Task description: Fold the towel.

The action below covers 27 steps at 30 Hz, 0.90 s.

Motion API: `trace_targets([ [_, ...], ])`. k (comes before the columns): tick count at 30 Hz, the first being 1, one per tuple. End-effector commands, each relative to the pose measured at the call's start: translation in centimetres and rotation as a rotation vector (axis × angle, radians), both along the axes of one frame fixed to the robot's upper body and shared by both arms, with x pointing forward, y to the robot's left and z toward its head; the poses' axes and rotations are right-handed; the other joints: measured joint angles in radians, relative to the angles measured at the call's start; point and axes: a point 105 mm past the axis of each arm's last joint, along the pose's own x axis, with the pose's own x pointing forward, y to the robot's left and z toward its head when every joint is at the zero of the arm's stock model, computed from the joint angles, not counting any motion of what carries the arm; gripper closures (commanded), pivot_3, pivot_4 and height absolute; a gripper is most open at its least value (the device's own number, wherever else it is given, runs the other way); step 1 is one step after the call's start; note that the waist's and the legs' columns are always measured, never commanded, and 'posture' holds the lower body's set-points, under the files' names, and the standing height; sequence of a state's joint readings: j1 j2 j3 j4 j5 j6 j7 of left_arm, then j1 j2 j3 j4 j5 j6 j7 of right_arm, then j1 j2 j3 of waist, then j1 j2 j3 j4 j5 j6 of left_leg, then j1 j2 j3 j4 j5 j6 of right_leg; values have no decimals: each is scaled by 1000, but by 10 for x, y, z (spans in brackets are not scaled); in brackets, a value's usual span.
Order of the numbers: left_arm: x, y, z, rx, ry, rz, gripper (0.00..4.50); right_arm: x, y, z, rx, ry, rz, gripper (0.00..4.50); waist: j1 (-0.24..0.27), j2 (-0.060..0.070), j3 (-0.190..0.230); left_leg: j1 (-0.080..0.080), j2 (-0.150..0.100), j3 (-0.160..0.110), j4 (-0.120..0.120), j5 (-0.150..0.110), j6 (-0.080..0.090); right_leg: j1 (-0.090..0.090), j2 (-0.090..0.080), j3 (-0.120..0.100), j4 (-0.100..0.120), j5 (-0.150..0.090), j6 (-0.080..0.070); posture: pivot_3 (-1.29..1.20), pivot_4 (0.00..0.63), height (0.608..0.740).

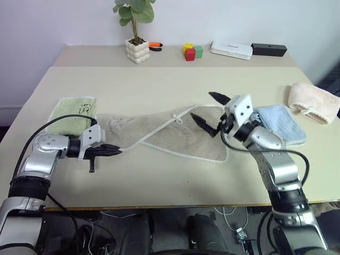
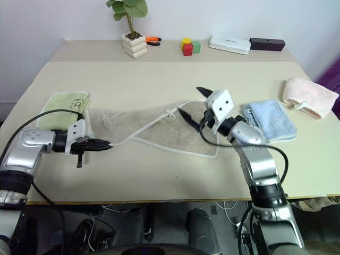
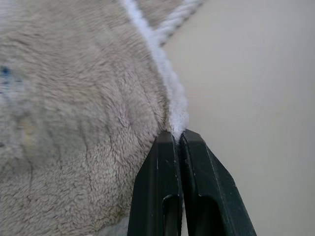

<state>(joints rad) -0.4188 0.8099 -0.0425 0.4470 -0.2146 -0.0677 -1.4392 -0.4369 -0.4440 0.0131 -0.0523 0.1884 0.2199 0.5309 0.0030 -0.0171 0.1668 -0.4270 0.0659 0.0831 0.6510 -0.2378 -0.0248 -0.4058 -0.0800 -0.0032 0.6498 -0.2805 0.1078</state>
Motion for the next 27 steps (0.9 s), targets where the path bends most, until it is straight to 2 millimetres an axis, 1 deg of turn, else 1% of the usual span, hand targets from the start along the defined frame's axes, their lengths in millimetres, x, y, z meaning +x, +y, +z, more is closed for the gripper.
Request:
trace_targets([
  [1,-6,6,29,-97,-71,-4,4428,24,-28,-1,-8,45,-179,0,-2,0,0,0,0,0,-1,0,0,-1,0,0,0,0,0,0,150,735],
  [3,-7,8,36,-119,-125,6,4428,34,-33,-5,-19,85,-218,0,-6,0,1,-1,0,0,-1,0,0,-2,0,0,0,0,0,0,150,735],
  [8,-13,11,42,-163,-156,52,4428,66,-44,-19,-31,231,-314,0,-21,0,1,-1,0,0,-1,0,0,-2,0,0,0,0,0,0,150,735],
  [11,-19,10,41,-171,-171,64,4428,82,-47,-22,-1,292,-340,0,-24,0,1,-1,0,1,-3,0,0,-3,0,0,0,0,0,0,150,735],
  [13,-22,9,36,-161,-177,72,4428,91,-50,-29,9,346,-370,0,-26,1,1,-1,1,2,-3,0,0,-3,0,1,0,0,0,0,150,735],
  [15,-25,7,35,-167,-184,83,4428,96,-51,-38,1,405,-380,0,-26,1,2,-1,1,2,-3,0,0,-4,0,1,0,0,0,0,150,735],
  [20,-31,4,34,-175,-191,100,4428,98,-45,-49,57,531,-353,0,-24,1,2,-1,1,3,-3,0,0,-3,-1,1,0,0,0,0,150,735],
  [21,-31,3,33,-173,-193,102,4474,98,-46,-52,47,541,-359,240,-24,1,2,-1,1,3,-3,0,0,-3,-1,1,0,0,0,0,150,735],
  [23,-31,5,33,-167,-201,114,4500,96,-44,-59,24,584,-345,879,-24,1,2,-1,1,3,-3,0,0,-3,-1,1,0,0,0,0,150,735],
  [24,-31,6,33,-166,-203,117,4500,95,-44,-61,17,593,-343,1311,-24,1,2,-1,1,3,-3,0,0,-3,-1,1,0,0,0,0,150,735],
  [27,-31,5,34,-167,-206,117,4500,96,-40,-55,55,575,-312,2893,-22,1,2,-1,1,3,-3,0,0,-3,-1,1,0,0,0,0,150,735],
])
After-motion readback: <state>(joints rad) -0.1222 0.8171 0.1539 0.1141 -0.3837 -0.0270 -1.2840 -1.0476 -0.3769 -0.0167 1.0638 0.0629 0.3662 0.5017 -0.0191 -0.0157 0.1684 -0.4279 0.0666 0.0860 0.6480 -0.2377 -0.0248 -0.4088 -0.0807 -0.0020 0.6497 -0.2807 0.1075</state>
